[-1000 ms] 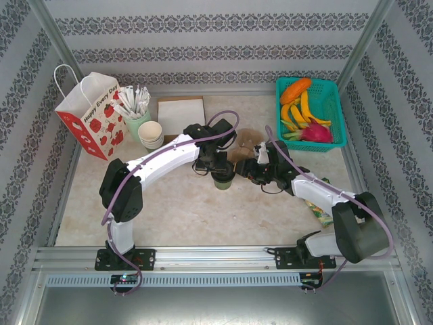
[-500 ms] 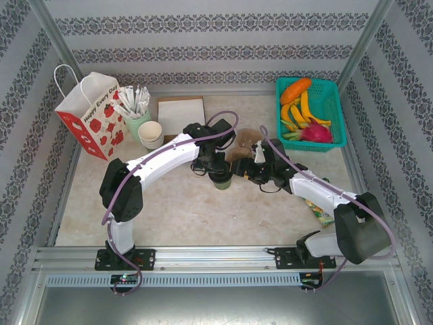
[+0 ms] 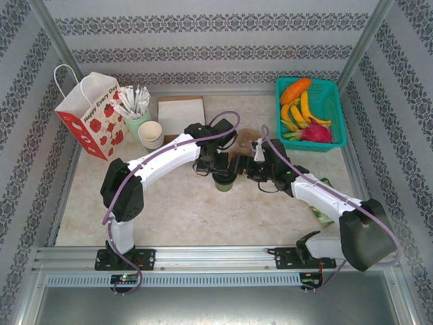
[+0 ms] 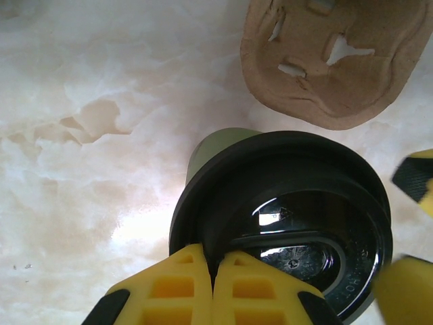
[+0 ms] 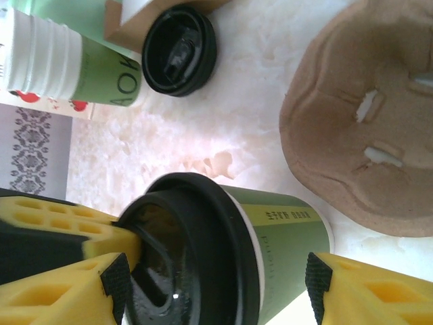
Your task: Pack the takeout coffee
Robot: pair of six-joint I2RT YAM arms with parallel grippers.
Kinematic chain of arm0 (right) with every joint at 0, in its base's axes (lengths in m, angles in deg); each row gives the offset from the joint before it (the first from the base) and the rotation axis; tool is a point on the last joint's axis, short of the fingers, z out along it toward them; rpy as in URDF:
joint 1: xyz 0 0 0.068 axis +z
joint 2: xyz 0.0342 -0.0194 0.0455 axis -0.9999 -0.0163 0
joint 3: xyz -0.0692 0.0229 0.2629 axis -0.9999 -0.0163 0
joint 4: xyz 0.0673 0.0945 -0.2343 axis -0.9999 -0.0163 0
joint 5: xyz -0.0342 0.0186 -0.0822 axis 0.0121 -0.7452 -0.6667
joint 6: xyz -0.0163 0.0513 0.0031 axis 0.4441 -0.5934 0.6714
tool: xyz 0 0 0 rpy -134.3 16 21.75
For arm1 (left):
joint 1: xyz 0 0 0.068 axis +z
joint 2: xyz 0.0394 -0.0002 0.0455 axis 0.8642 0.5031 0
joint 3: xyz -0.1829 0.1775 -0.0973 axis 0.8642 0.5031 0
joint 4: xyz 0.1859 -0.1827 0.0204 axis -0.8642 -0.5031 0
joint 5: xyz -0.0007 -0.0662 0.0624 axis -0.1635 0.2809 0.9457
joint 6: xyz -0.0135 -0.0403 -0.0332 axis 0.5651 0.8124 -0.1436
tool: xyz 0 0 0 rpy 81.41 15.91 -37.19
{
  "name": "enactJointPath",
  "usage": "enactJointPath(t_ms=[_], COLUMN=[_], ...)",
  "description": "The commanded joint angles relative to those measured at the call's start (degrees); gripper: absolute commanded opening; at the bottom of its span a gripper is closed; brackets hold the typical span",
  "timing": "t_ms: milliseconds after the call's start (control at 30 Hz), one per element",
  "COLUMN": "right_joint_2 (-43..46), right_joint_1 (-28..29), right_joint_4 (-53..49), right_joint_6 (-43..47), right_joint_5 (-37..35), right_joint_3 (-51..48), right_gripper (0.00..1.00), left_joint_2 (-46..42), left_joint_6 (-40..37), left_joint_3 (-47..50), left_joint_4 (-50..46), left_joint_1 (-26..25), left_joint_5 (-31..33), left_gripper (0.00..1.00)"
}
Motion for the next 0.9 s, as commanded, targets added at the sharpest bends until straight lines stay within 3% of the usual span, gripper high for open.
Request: enactJointPath(t_ms=[0,600,733,867], right_joint_2=[-1.8,-2.74,-2.39,-1.39], right_joint_1=[1.13,1.23,1.23,1.23], right_joint_4=[0.26,-3.23,-4.03,-5.09], right_joint_6=[-0.31,1.53,2.76,4.59], right_joint_5=[1.73,1.13,1.31,1.66], right_joint_3=[0.24,-0.11,0.42,1.35], right_gripper=[0.72,0.71,0.71,0.73], left_joint_2=[2.43,-7.59,-10.48,-15.01], left_joint_6=[0.03,0.11,0.31,1.96], left_joint_3=[0.11,5.36,7.89,11.11], left_joint_4=[-2.42,3.94,6.77,8.88], left_joint_1=[-0.62,0.13,0.48,1.22], left_joint_5=[-1.91,-1.51,-1.64,2.4], left_gripper=[0.08,0.24,0.32,0.41])
